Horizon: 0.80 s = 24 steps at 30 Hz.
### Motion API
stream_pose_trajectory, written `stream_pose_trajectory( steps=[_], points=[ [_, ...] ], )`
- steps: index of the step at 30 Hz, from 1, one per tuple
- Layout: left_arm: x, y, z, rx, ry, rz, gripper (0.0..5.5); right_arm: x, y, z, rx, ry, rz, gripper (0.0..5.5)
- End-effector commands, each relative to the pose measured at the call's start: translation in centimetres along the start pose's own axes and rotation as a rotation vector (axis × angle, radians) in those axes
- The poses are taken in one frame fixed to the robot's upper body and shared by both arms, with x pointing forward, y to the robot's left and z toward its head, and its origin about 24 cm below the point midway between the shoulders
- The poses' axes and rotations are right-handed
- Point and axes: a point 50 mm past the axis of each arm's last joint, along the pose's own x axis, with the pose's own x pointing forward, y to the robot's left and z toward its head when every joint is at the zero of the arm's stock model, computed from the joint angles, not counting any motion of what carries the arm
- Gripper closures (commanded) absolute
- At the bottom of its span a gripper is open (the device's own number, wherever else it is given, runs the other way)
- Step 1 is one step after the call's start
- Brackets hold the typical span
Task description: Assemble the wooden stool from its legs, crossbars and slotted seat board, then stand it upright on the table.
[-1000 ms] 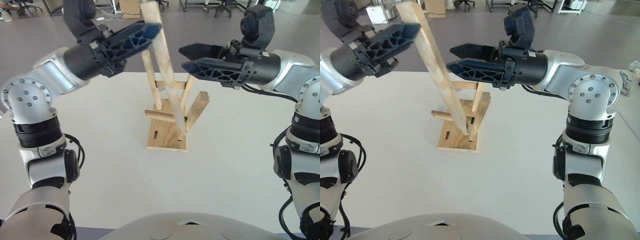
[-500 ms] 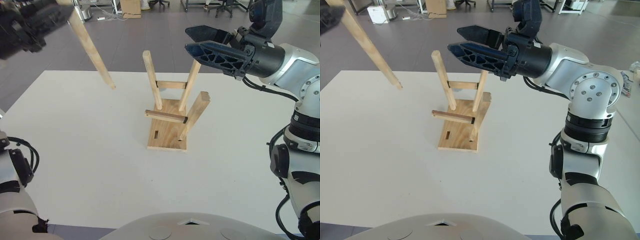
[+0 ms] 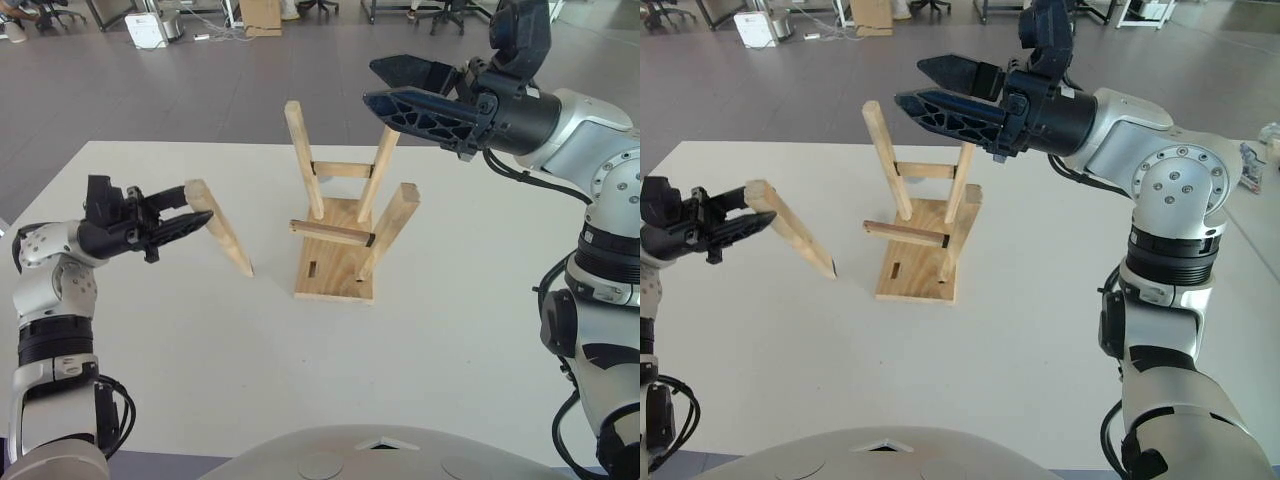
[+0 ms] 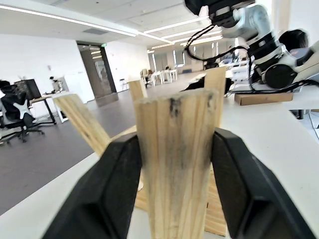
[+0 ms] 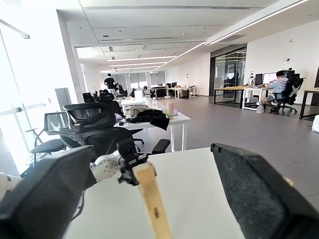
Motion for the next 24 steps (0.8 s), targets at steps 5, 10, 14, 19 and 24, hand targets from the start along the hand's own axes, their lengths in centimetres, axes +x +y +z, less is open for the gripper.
stream_pose_trajectory(
  steps=[5, 10, 14, 19, 24],
  points=[
    [4.1, 0.2, 0.5, 0.025, -0.167, -0.12, 3.44, 0.1, -0.2, -0.5, -0.02, 0.028, 0.003, 1.11],
    [4.2, 0.6, 0.7, -0.015, -0.191, -0.109, 3.44, 0.0, -0.4, -0.6, -0.019, 0.036, 0.006, 1.11],
    [4.7, 0.6, 0.7, -0.039, -0.242, -0.097, 3.44, 0.0, -0.5, -0.7, -0.019, 0.041, 0.009, 1.11],
    [5.8, -0.2, -0.4, -0.066, -0.249, -0.121, 3.44, 0.2, -0.7, -0.7, -0.02, 0.054, 0.02, 1.11],
    [5.9, -0.4, -1.0, -0.061, -0.185, -0.17, 3.44, 0.3, -0.8, -0.6, -0.024, 0.059, 0.028, 1.11]
  ],
)
